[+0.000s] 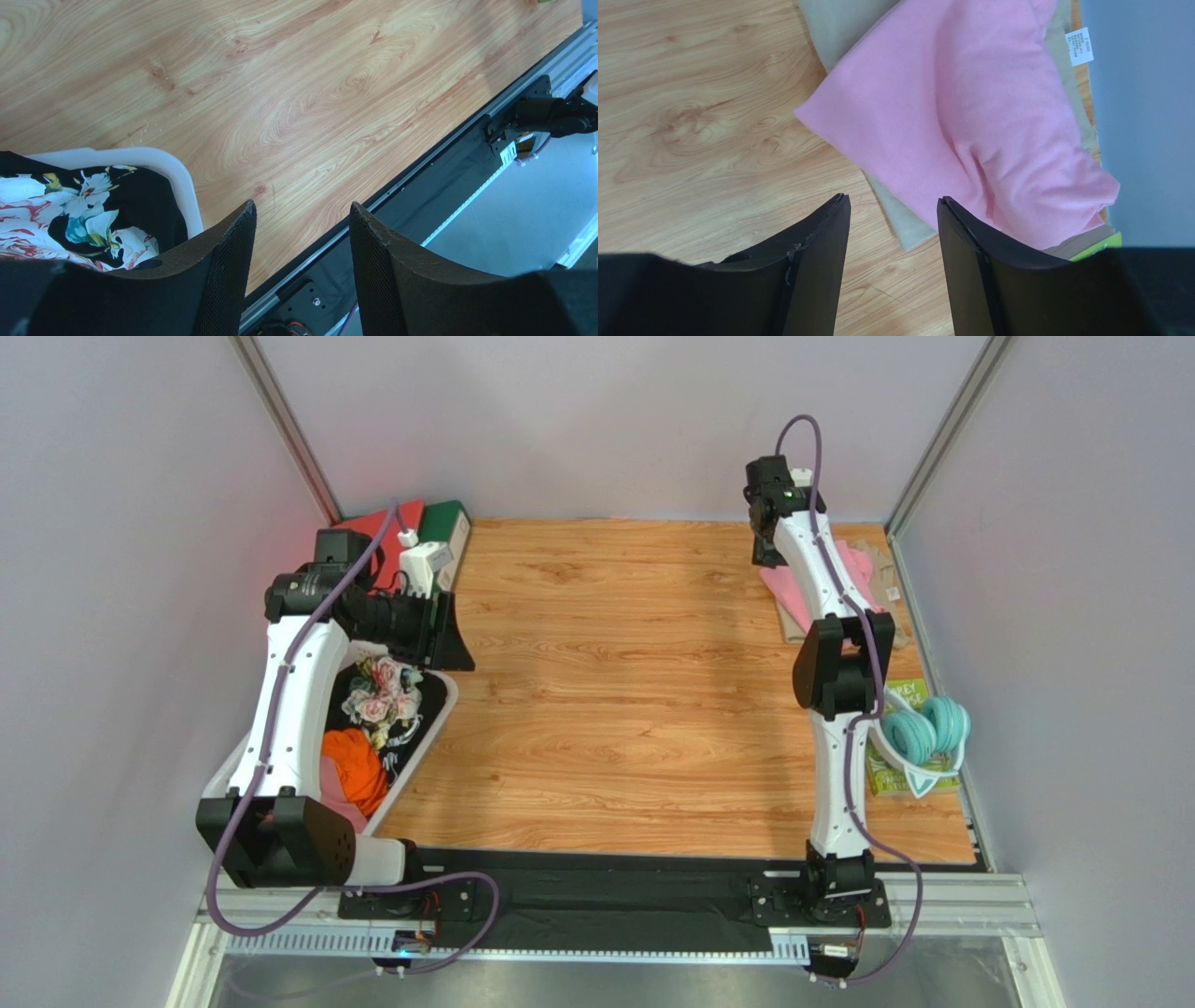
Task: Fold and stack the t-shirts
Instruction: Put the neatly folded tshirt into the corner of the board with the right arm
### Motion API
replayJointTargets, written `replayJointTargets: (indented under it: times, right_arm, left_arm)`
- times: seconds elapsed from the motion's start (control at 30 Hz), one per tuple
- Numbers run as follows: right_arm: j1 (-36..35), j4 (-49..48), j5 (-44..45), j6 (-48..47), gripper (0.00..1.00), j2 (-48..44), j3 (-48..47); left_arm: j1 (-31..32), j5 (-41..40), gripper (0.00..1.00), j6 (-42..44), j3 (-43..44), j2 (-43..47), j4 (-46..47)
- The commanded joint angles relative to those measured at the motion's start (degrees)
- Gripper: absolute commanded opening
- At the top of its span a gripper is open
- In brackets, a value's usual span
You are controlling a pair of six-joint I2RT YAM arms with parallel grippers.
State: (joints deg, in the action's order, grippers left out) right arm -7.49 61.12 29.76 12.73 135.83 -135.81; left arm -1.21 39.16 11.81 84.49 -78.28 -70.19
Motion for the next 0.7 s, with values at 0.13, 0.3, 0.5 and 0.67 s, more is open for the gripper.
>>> replayJointTargets:
  times: [0.13,0.3,0.5,0.67]
  right_arm:
    - [-2.09,1.01,5.75,-3.33,0.54,2.51,-0.86]
    - [-2.8,1.02,6.1,-3.59,0.56,3.74,-1.12]
    - [-2.62,0.49,6.63,-4.03,0.55,6.37,-2.97]
    - [-1.39,0.4,6.98,-3.94,0.55,8.13,-4.82]
  left_arm:
    - [0.16,2.41,0.59,2.25,-0.11,0.85,-0.12]
    - [0.16,2.77,0.59,2.34,-0.29,0.67,0.32]
    - [0.07,3.21,0.59,2.42,0.06,0.67,0.15]
    - [0.16,3.12,0.59,2.43,0.59,1.02,-0.29]
